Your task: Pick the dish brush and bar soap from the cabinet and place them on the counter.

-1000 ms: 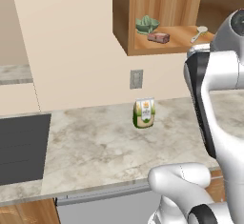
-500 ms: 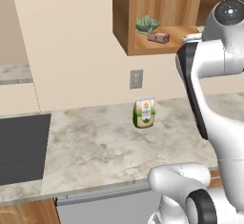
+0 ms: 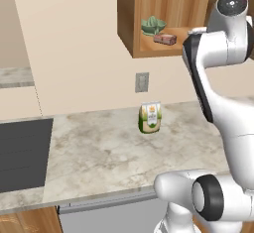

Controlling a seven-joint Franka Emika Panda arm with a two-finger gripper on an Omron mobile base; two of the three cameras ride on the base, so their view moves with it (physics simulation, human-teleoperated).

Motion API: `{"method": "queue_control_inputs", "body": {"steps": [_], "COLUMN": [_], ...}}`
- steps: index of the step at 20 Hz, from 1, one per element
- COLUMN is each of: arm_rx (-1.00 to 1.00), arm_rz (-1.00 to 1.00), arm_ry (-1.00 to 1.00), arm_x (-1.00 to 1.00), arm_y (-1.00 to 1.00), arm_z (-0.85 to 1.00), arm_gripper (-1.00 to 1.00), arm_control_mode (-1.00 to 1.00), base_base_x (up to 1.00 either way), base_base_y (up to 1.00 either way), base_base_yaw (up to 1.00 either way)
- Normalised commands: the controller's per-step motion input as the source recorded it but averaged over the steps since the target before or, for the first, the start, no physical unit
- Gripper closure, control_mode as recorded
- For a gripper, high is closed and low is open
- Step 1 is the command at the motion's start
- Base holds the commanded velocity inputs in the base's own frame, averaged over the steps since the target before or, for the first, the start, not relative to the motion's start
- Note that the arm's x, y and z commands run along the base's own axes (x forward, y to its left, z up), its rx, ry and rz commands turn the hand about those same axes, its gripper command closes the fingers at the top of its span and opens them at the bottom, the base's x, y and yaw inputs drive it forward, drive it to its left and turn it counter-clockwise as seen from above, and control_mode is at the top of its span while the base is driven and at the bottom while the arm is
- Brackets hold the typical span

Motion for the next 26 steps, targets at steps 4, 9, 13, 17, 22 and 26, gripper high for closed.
{"method": "queue_control_inputs", "body": {"steps": [4, 9, 13, 17, 22, 26], "arm_rx": [0.0, 0.0, 0.0, 0.0, 0.01, 0.02], "arm_rz": [0.0, -0.02, -0.11, -0.18, -0.07, 0.0], "arm_ry": [0.01, 0.02, 0.04, 0.1, 0.03, 0.03], "arm_x": [0.71, 0.74, 0.52, 0.42, 0.49, 0.3], "arm_y": [-0.08, -0.15, -0.1, -0.18, -0.08, -0.21], "arm_z": [-0.04, -0.03, -0.09, -0.08, 0.0, 0.0], "arm_gripper": [-1.0, -1.0, -1.0, -1.0, -1.0, -1.0], "arm_control_mode": [-1.0, -1.0, -1.0, -1.0, -1.0, -1.0], "base_base_x": [0.0, 0.0, 0.0, 0.0, 0.0, 0.0], "base_base_y": [0.0, 0.0, 0.0, 0.0, 0.0, 0.0], "base_base_yaw": [0.0, 0.0, 0.0, 0.0, 0.0, 0.0]}}
